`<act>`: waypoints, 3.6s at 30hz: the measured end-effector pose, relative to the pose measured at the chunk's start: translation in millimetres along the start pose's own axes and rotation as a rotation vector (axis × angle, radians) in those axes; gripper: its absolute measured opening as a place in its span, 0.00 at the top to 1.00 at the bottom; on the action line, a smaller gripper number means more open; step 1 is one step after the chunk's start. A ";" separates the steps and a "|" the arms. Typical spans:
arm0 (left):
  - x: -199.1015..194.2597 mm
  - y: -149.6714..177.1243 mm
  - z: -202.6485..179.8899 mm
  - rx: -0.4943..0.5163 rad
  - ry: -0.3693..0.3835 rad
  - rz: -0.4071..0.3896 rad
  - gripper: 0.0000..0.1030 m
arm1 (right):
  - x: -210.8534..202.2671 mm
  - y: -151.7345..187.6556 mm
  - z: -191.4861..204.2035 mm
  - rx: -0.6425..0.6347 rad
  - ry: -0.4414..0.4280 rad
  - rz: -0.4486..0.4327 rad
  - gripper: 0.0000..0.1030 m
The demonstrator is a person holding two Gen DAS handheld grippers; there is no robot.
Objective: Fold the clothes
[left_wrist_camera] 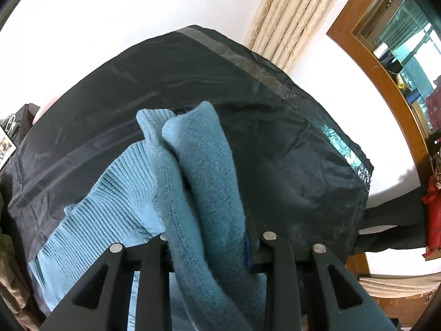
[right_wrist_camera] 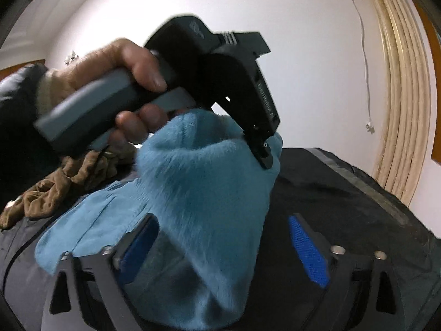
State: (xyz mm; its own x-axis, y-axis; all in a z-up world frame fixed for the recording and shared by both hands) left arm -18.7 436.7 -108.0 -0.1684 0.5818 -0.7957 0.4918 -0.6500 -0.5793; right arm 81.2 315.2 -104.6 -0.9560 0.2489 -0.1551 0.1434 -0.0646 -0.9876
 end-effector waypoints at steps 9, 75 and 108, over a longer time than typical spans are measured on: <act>-2.5 -22.7 -17.6 -0.037 0.041 -0.047 0.70 | 11.2 -13.1 -63.2 0.143 0.113 0.014 0.83; -174.7 193.3 164.6 -0.123 -0.216 -0.474 0.28 | -40.1 55.1 71.3 -0.064 -0.132 0.181 0.37; -99.6 145.7 186.8 -0.333 -0.164 -0.373 0.24 | 3.8 20.6 124.0 -0.051 -0.285 0.176 0.27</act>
State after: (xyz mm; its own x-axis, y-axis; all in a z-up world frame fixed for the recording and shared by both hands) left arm -89.8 192.7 -146.2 -0.5028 0.6423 -0.5784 0.6130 -0.2069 -0.7626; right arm 48.7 195.0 -122.3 -0.9477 -0.0428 -0.3164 0.3178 -0.0327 -0.9476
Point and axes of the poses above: each gripper's, at about its wrist camera, not at the fingertips, and x roughly the way its jaws point, z to its left, y to its underside, the point moved 8 cm from there along x, roughly the way its jaws point, and after that the axes turned 15 degrees about -z, right-handed, at the moved point
